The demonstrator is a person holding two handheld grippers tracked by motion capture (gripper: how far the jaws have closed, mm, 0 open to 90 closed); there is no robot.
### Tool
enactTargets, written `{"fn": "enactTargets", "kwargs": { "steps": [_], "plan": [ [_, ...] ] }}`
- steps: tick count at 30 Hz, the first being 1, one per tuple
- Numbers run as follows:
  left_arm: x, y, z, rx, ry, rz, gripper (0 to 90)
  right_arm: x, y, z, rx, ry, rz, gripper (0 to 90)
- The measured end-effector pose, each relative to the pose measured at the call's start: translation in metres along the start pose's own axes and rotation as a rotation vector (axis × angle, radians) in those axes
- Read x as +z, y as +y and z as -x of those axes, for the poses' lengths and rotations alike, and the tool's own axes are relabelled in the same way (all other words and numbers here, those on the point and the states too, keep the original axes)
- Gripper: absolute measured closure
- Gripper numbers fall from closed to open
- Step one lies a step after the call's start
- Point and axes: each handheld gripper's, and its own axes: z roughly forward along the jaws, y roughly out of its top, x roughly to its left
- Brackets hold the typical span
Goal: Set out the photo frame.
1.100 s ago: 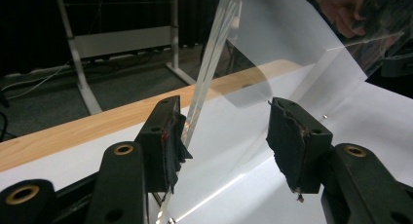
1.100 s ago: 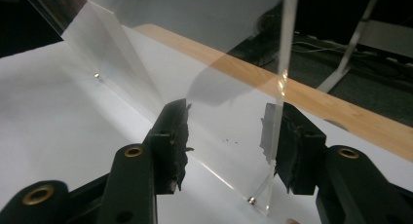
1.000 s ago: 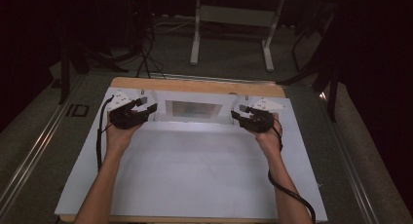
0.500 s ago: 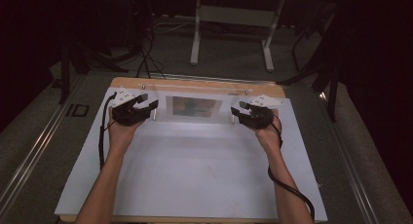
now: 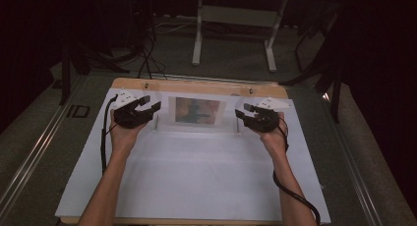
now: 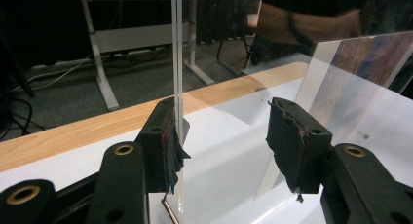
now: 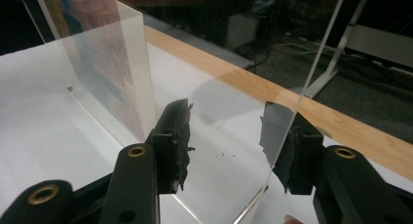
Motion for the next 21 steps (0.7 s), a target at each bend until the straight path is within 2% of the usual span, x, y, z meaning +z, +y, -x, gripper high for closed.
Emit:
{"fn": "enactTargets", "kwargs": {
  "steps": [8,14,17,21],
  "plan": [
    [-0.004,-0.002,0.012,-0.038,0.0,-0.002,47.6,-0.01,-0.005,-0.001,0.04,0.006,0.005,50.9],
    [-0.009,-0.002,0.017,-0.065,-0.004,0.003,47.9,-0.017,-0.007,-0.003,0.073,0.02,-0.015,51.0],
    [-0.012,-0.001,0.02,-0.067,-0.001,-0.005,48.0,-0.019,-0.009,-0.004,0.088,0.027,-0.023,51.0],
    [-0.016,-0.003,0.023,-0.078,-0.001,-0.016,47.9,-0.022,-0.01,-0.007,0.088,0.03,-0.03,50.9]
  ]
}}
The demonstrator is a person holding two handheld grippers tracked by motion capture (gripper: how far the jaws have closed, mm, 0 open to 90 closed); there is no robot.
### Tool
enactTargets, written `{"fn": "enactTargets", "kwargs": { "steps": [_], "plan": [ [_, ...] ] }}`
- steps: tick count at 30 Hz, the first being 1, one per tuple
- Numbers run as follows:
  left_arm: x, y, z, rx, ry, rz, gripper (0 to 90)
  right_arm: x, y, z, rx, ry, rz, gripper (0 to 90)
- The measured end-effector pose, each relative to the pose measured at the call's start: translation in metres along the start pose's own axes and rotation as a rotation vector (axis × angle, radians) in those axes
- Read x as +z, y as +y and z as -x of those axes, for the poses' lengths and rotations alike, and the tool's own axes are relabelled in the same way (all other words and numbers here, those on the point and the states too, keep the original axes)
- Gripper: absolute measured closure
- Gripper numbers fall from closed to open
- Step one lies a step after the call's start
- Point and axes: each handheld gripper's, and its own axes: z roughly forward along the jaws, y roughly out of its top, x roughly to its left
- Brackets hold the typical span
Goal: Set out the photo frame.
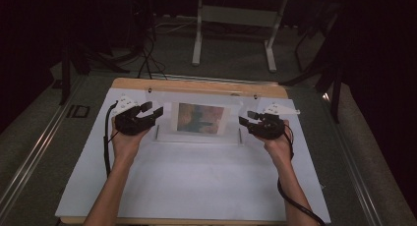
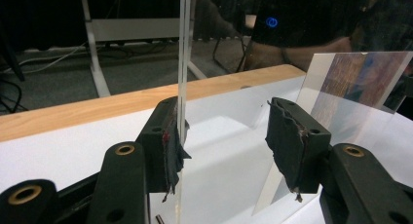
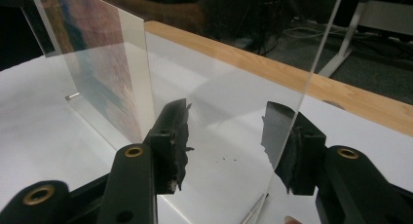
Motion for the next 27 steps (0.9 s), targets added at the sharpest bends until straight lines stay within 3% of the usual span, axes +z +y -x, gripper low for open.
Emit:
{"fn": "enactTargets", "kwargs": {
  "steps": [9,27],
  "plan": [
    [-0.008,-0.006,0.004,-0.039,-0.006,-0.01,48.0,-0.008,0.0,-0.006,0.012,0.012,-0.012,51.0],
    [-0.01,-0.006,0.008,-0.043,-0.009,-0.019,47.7,-0.015,-0.007,-0.011,0.032,0.015,-0.016,51.4]
  ]
}}
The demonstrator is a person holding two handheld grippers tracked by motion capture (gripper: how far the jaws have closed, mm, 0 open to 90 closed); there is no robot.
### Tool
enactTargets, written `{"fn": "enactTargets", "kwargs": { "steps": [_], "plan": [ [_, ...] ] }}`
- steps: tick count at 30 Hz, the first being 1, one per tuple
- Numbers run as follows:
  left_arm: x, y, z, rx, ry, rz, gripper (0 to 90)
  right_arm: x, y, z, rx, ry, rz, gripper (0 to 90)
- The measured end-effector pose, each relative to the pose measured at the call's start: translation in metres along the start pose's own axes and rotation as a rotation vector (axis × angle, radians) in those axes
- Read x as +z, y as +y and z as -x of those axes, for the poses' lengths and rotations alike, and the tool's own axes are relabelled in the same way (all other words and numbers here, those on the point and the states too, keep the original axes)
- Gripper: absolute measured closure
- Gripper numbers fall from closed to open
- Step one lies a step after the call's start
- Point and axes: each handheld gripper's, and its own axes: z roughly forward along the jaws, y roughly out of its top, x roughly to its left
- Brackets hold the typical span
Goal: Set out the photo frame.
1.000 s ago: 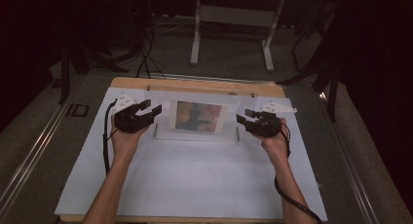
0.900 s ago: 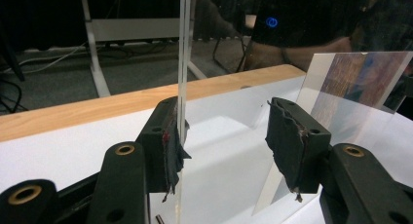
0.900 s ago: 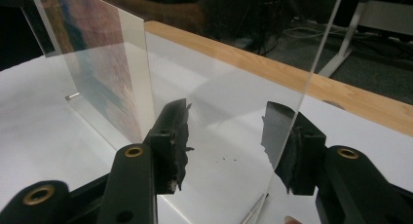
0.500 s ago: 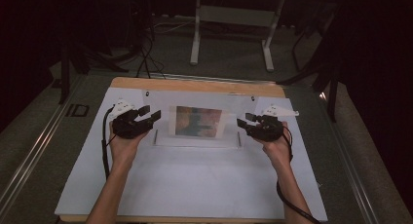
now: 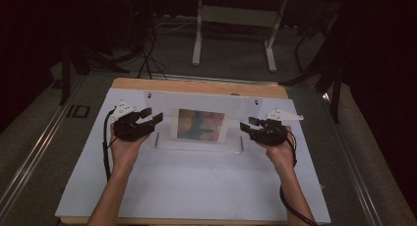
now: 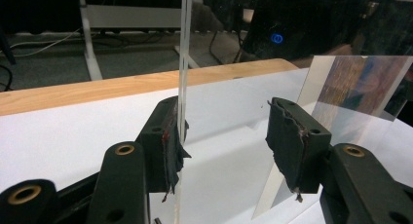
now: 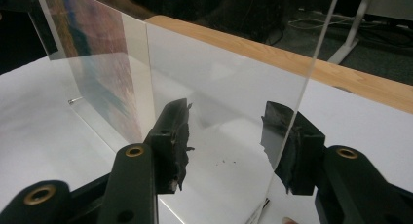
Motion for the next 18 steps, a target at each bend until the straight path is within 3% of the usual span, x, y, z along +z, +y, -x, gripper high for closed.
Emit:
{"fn": "enactTargets", "kwargs": {
  "steps": [11,18],
  "plan": [
    [0.0054,-0.0004,-0.006,-0.051,-0.012,0.035,48.7,0.0049,0.0041,0.0062,0.021,0.012,-0.009,51.4],
    [0.0053,-0.0005,-0.0047,-0.041,0.0,0.035,48.6,0.0054,0.0032,0.007,0.02,0.016,-0.001,51.4]
  ]
}}
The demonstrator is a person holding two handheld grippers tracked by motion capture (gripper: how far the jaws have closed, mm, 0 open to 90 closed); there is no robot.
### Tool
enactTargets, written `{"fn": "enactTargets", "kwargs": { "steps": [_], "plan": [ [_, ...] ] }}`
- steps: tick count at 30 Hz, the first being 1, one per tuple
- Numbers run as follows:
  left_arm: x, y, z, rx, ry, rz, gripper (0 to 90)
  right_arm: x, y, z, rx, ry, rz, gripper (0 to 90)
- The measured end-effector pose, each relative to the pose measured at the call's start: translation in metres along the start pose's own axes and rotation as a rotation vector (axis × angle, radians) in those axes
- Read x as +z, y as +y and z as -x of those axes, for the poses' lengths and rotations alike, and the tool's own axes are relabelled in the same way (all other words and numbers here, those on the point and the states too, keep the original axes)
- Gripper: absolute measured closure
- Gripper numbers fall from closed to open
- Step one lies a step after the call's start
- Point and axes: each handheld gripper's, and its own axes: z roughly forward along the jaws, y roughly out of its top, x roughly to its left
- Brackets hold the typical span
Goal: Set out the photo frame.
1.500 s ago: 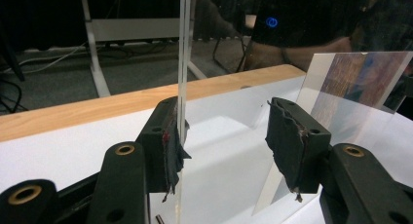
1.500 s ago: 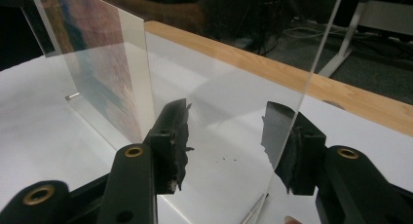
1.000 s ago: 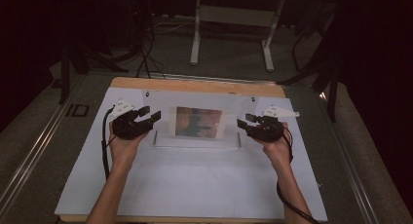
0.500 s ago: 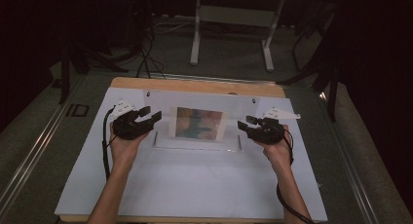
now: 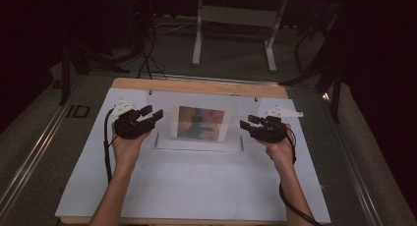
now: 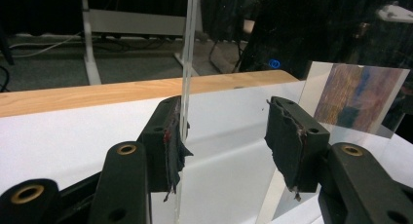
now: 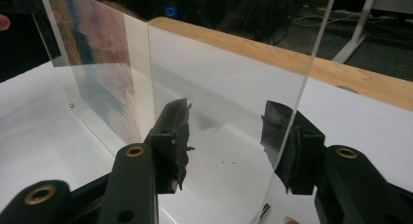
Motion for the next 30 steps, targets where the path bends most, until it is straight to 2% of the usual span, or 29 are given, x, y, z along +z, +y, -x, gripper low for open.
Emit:
{"fn": "enactTargets", "kwargs": {
  "steps": [6,11,13,17,30],
  "plan": [
    [-0.004,0.001,0.0,0.025,-0.016,-0.021,48.5,-0.002,-0.004,-0.003,-0.009,-0.001,0.012,51.2],
    [-0.007,0.001,0.002,0.061,-0.003,-0.025,48.3,-0.004,-0.005,-0.006,-0.043,-0.005,0.0,48.3],
    [-0.008,0.001,0.004,0.077,0.005,-0.028,48.3,-0.005,-0.007,-0.006,-0.06,-0.024,-0.014,47.1],
    [-0.009,0.0,0.004,0.093,0.02,-0.036,48.5,-0.008,-0.012,-0.003,-0.053,-0.035,-0.018,45.8],
    [-0.02,-0.002,-0.003,0.089,0.039,-0.03,48.5,-0.017,-0.015,0.001,-0.047,-0.039,-0.015,44.9]
  ]
}}
